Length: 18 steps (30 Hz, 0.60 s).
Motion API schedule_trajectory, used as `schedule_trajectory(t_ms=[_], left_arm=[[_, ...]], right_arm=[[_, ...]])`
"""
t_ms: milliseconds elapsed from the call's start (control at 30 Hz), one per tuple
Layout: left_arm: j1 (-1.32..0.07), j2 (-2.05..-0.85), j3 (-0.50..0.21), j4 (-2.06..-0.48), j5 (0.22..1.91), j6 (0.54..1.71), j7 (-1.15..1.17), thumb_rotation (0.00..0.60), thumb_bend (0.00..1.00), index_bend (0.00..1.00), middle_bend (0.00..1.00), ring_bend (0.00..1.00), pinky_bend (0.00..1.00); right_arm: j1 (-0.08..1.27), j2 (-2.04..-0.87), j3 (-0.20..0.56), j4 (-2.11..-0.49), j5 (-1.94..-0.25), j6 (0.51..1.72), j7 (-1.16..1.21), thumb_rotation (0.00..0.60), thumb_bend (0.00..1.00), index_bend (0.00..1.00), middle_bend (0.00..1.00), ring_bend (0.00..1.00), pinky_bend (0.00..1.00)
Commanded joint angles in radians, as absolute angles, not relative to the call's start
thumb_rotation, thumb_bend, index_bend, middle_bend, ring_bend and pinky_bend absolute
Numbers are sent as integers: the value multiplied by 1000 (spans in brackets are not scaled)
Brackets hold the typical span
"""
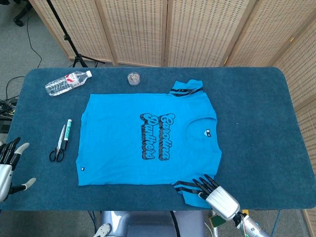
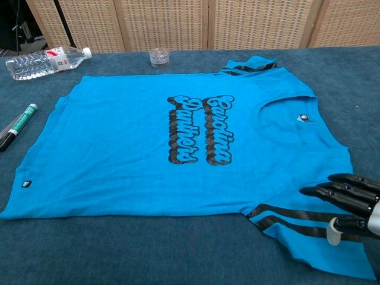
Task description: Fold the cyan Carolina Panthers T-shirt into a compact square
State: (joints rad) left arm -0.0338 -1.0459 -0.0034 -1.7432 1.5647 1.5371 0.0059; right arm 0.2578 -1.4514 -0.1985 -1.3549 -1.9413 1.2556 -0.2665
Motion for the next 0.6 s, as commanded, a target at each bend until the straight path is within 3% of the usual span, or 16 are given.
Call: schedule_trajectory(t_ms=[33, 600], left_arm=[[-34, -1046, -4, -1743, 1564, 1537, 5, 600, 95, 0, 0, 0, 0], [-33, -1044, -5, -1744, 1560, 1536, 4, 600, 97, 0, 0, 0, 0]], right_arm=[[259, -1458, -199, -1348, -1941, 1260, -264, 600, 133, 392, 0, 0, 0], [276, -1455, -200, -1378, -1933, 1266, -251, 600, 208, 407, 0, 0, 0]])
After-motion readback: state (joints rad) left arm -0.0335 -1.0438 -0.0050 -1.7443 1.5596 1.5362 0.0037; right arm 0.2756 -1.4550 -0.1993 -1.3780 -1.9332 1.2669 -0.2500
